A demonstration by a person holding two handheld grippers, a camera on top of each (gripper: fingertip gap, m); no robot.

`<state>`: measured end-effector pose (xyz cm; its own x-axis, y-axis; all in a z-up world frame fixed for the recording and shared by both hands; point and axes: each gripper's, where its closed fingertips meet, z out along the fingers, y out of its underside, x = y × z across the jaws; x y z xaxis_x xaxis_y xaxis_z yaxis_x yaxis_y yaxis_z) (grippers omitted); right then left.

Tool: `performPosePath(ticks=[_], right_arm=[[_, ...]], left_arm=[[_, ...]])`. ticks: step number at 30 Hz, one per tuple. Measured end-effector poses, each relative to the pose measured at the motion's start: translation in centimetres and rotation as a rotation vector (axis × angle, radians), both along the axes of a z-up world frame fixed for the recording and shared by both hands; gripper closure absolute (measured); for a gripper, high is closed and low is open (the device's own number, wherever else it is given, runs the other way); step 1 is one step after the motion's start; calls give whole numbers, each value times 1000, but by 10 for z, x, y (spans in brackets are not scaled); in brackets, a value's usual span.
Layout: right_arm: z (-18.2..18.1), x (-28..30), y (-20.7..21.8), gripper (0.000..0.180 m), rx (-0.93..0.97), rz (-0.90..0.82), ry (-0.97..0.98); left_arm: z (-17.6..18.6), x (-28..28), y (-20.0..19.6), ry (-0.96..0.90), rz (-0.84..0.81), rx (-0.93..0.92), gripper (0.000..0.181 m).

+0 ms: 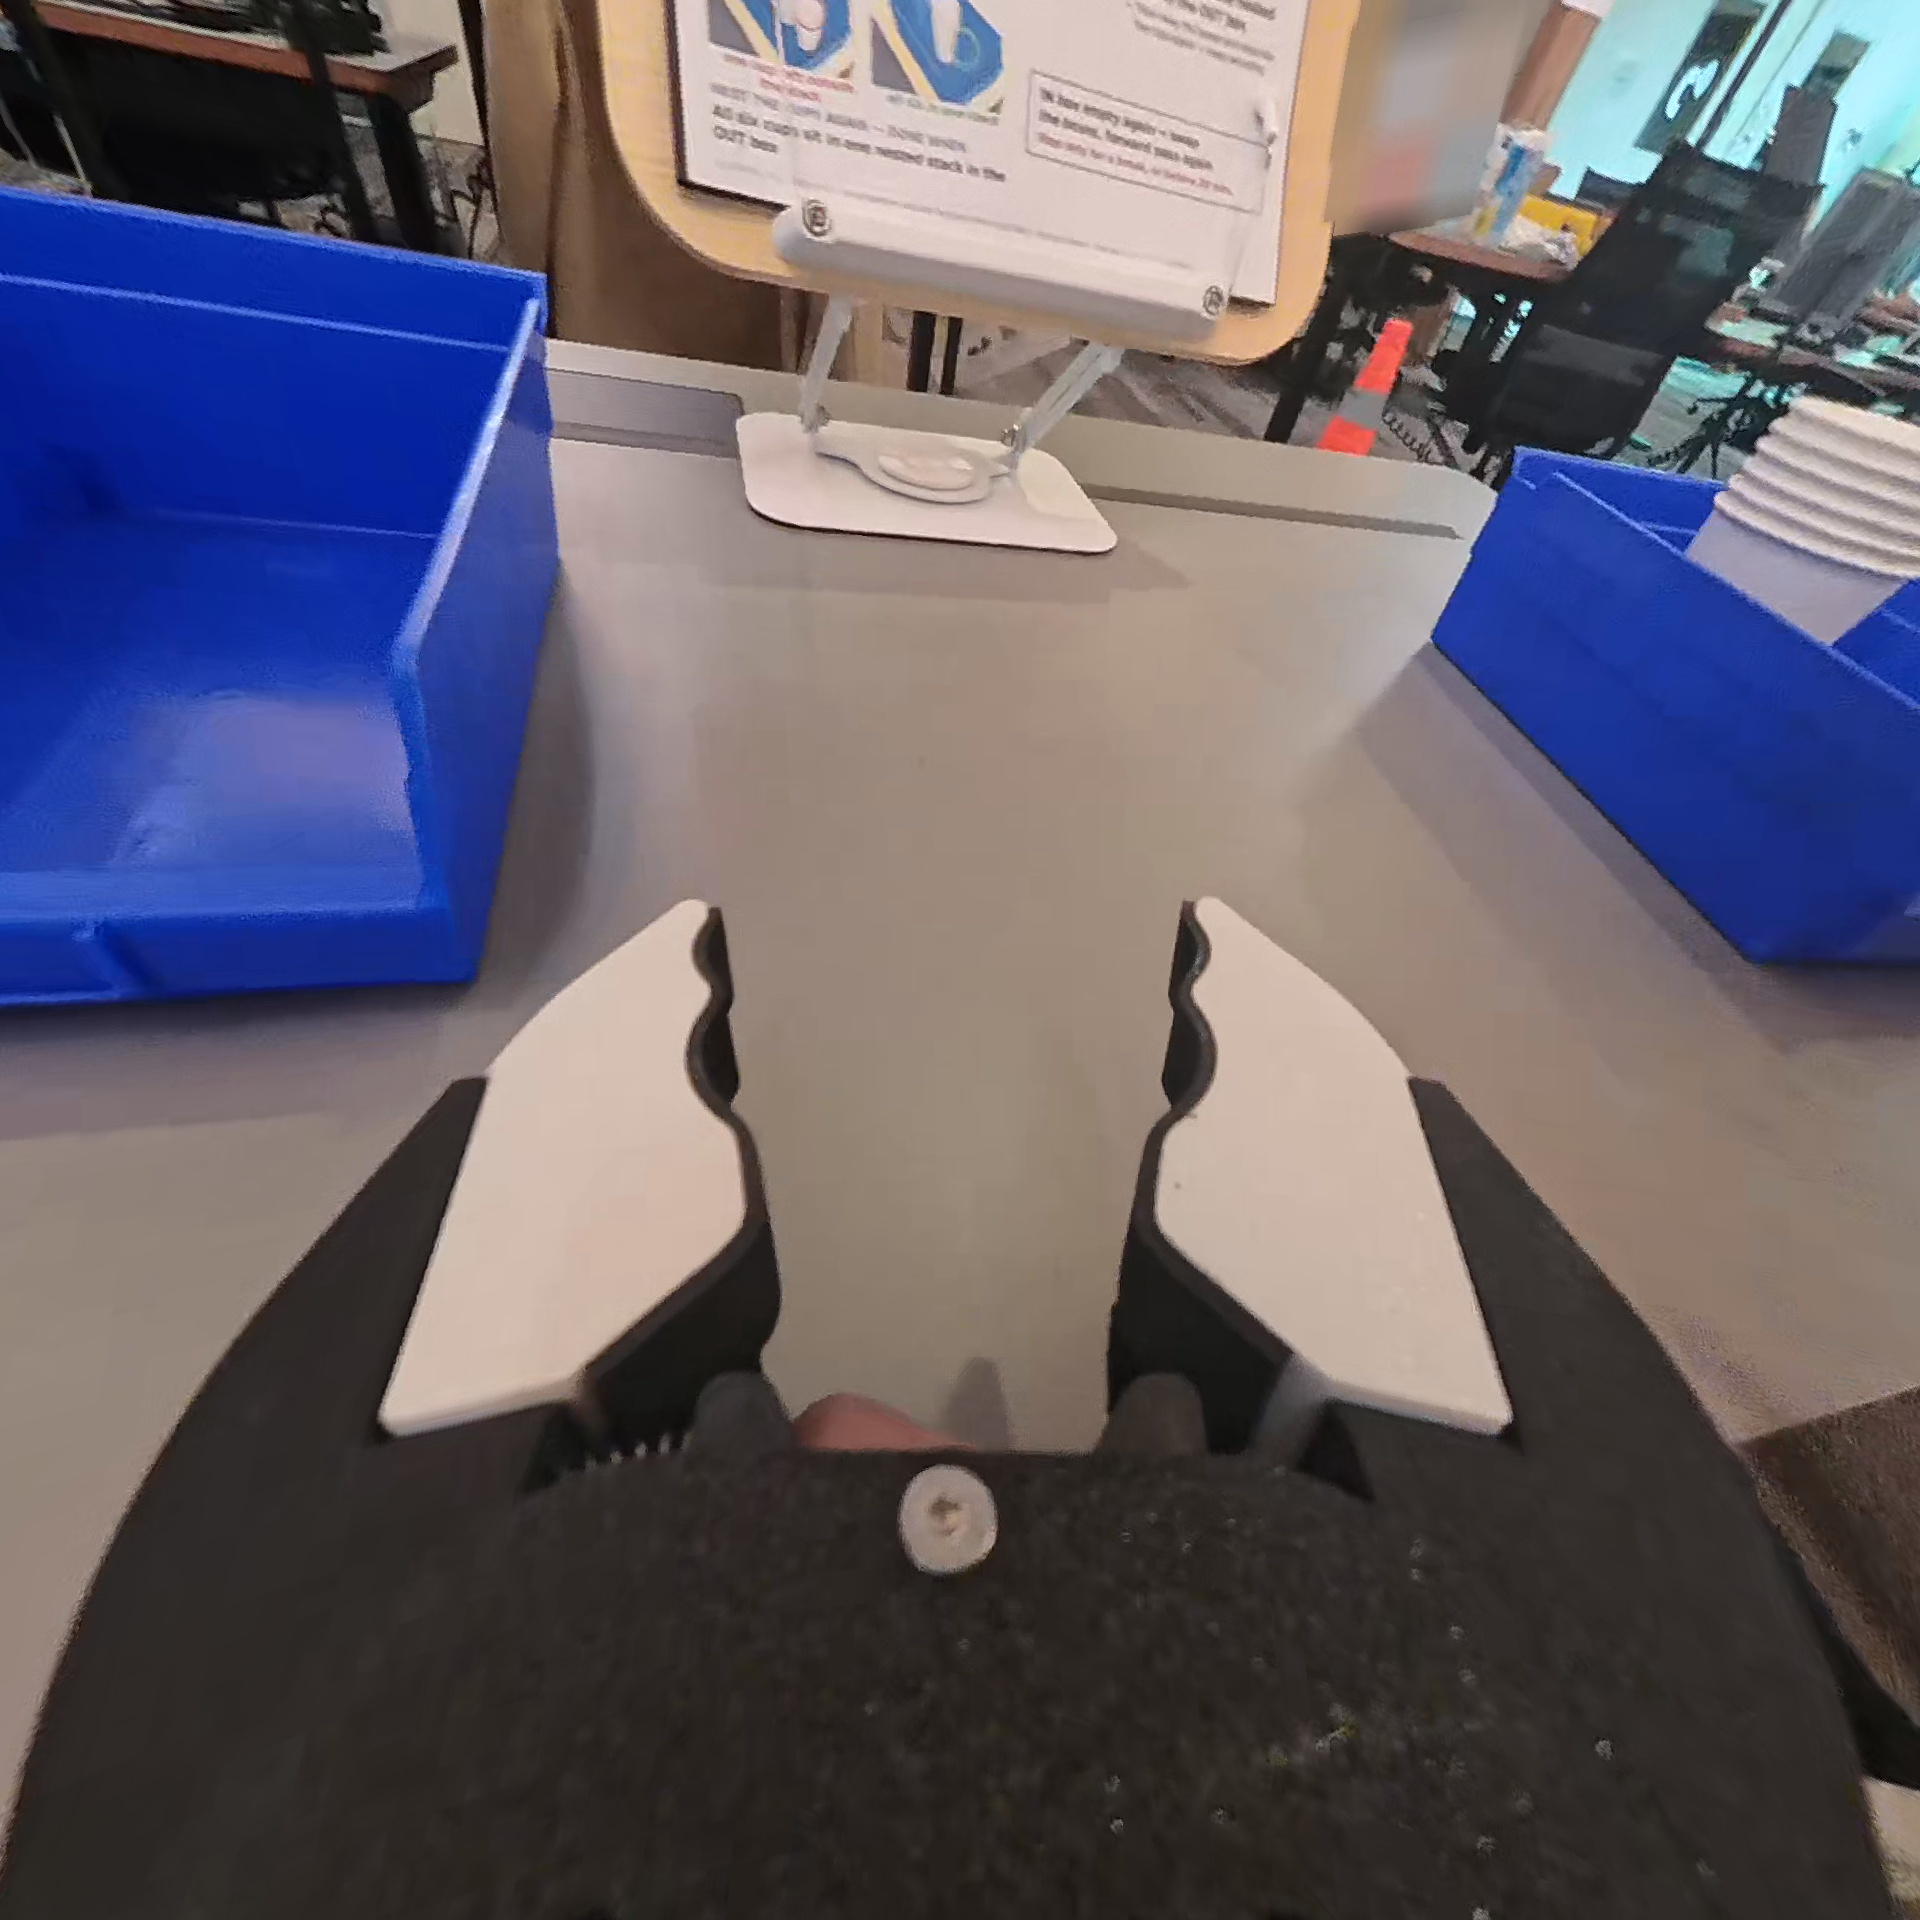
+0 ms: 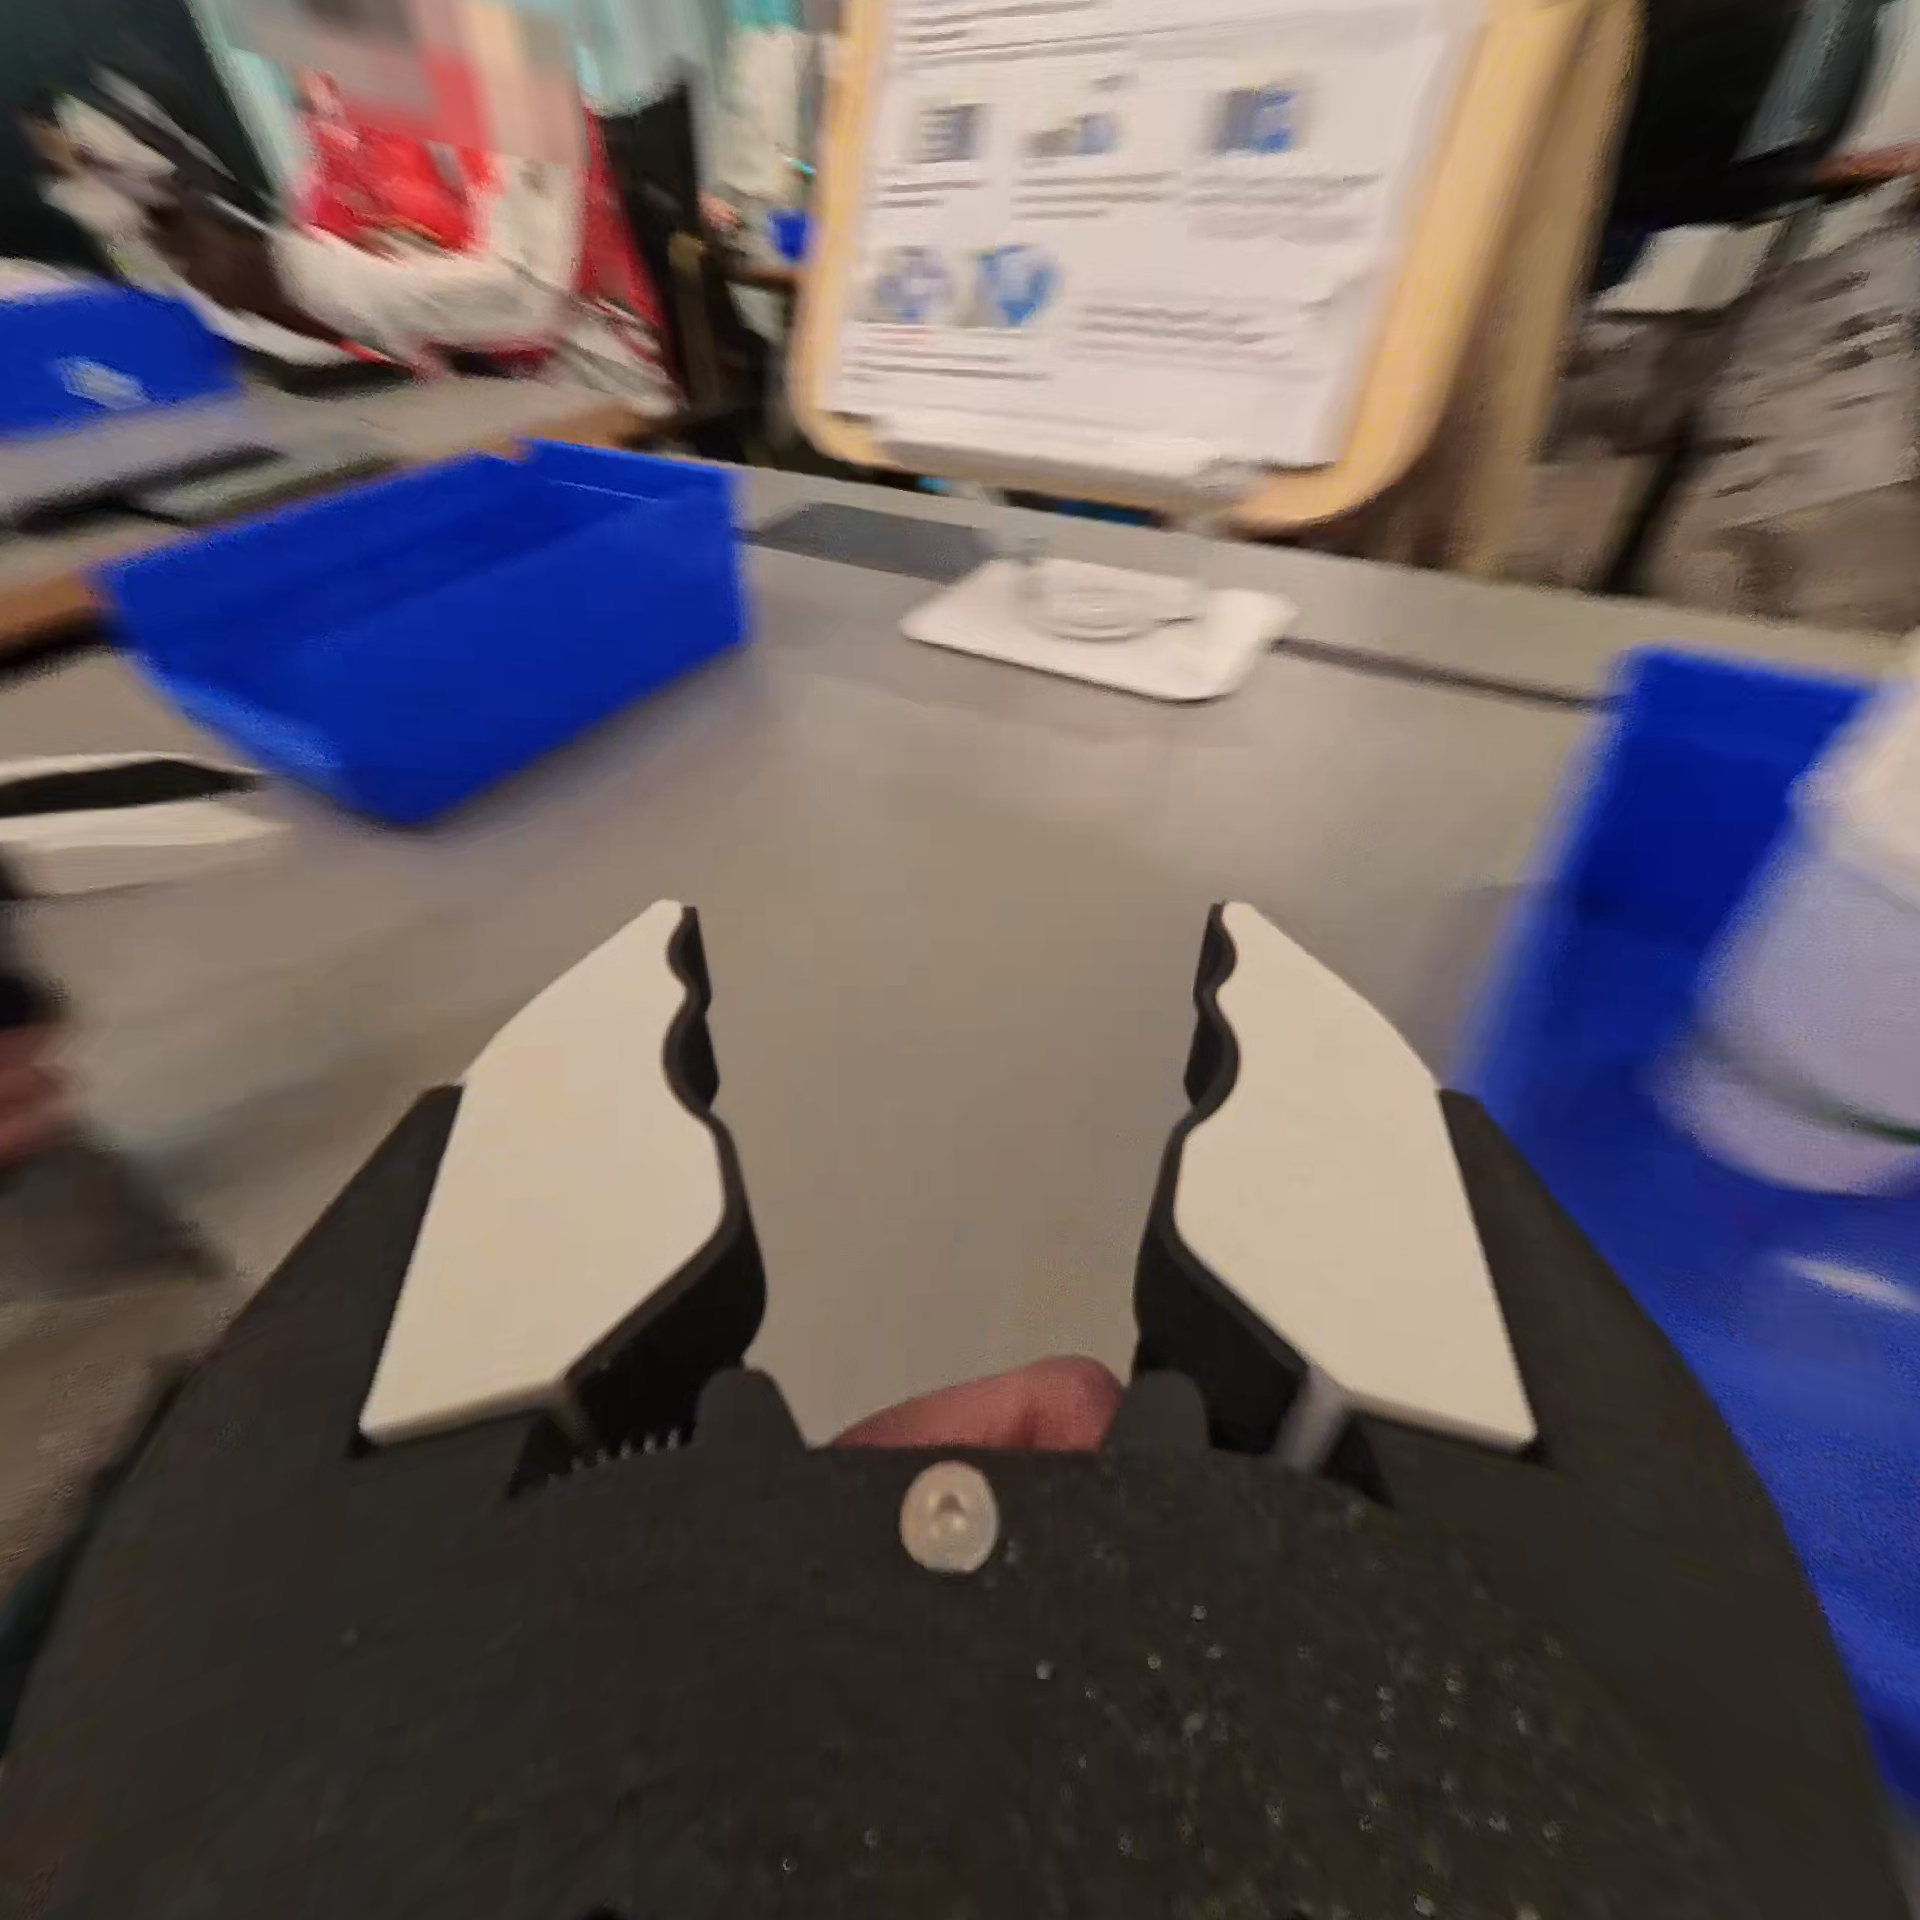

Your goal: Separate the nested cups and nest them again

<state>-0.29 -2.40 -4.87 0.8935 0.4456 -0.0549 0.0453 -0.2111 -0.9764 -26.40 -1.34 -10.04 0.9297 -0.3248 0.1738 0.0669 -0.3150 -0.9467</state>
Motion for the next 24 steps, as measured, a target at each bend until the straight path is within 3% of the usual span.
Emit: performPosePath(ticks=[4, 8, 13, 17, 21, 24], right_arm=[[-44, -71, -34, 91, -28, 86, 77], [-38, -54, -40, 92, 18, 40, 47], [-4, 69, -43, 97, 106, -260, 12], [-17, 209, -58, 100, 37, -624, -86], [-42, 285, -59, 103, -54, -763, -16], [-60, 303, -42, 106, -107, -756, 55]], left_arm=[[-12, 10, -11, -21, 25, -38, 99], [-19, 53, -22, -79, -27, -70, 100], [-11, 184, -23, -11, -257, -75, 102], [-1, 308, -27, 38, -423, -51, 108], [-25, 383, -2, 110, -384, -95, 113], [-39, 398, 19, 91, -308, -169, 122]])
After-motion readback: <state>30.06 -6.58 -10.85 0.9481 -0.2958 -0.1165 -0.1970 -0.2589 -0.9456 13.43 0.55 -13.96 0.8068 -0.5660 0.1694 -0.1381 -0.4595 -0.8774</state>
